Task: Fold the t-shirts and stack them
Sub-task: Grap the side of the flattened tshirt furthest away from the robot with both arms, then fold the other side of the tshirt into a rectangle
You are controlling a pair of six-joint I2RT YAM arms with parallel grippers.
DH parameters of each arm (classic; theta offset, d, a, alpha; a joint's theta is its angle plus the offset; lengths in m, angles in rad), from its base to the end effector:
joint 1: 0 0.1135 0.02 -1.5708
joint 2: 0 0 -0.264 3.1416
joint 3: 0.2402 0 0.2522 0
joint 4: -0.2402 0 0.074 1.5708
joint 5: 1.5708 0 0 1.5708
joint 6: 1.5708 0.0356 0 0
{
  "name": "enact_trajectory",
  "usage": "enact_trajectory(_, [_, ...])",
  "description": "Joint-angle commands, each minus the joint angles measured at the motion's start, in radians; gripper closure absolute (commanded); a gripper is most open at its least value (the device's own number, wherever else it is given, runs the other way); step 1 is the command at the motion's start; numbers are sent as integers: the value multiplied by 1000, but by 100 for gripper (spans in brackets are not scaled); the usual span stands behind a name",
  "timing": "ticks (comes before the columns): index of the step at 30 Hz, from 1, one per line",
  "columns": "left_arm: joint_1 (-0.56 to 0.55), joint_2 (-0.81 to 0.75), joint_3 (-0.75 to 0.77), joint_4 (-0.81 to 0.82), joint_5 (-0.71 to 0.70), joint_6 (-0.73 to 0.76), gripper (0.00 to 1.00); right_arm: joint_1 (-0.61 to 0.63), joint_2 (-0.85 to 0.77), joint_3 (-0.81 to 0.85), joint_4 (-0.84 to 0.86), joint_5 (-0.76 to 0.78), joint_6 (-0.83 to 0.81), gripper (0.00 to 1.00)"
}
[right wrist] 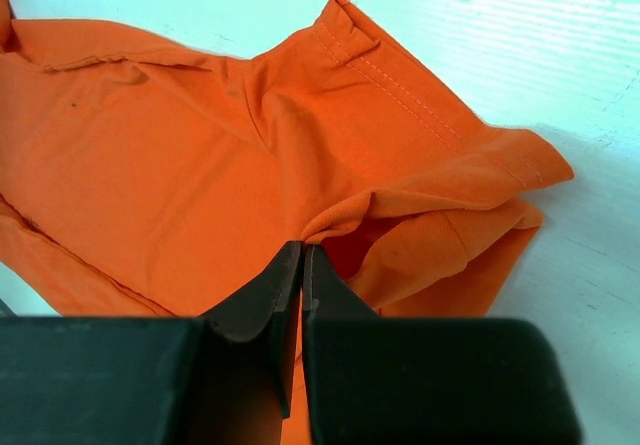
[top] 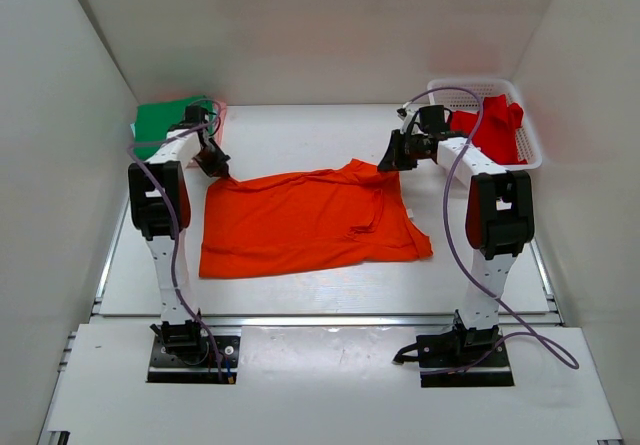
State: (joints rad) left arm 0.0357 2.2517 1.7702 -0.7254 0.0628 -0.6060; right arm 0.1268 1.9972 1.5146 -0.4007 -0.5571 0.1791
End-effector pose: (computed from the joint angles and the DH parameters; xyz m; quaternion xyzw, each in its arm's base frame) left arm 0.4698 0.0145 0.1560 -0.3046 0.9346 -0.0805 0.1649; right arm 0.4342 0.0743 0.2128 -0.0690 0.9073 0.3052 0.2808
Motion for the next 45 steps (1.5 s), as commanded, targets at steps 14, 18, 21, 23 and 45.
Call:
enact_trajectory(14, [-10, -271, -115, -46, -58, 87, 100, -53, -113, -59, 69, -61, 0, 100])
enact_trajectory(18, [-3, -352, -228, -28, -52, 89, 100, -49, -156, -117, 77, -63, -7, 100])
enact_trajectory(21, [3, -418, -311, -12, -52, 92, 100, -47, -196, -158, 88, -60, -18, 100])
enact_trajectory(23, [9, -454, -363, -6, -57, 94, 100, -43, -222, -185, 91, -61, -15, 100])
enact_trajectory(45, [44, -707, -626, -26, -61, 98, 100, -110, -500, -554, 214, -50, -9, 100])
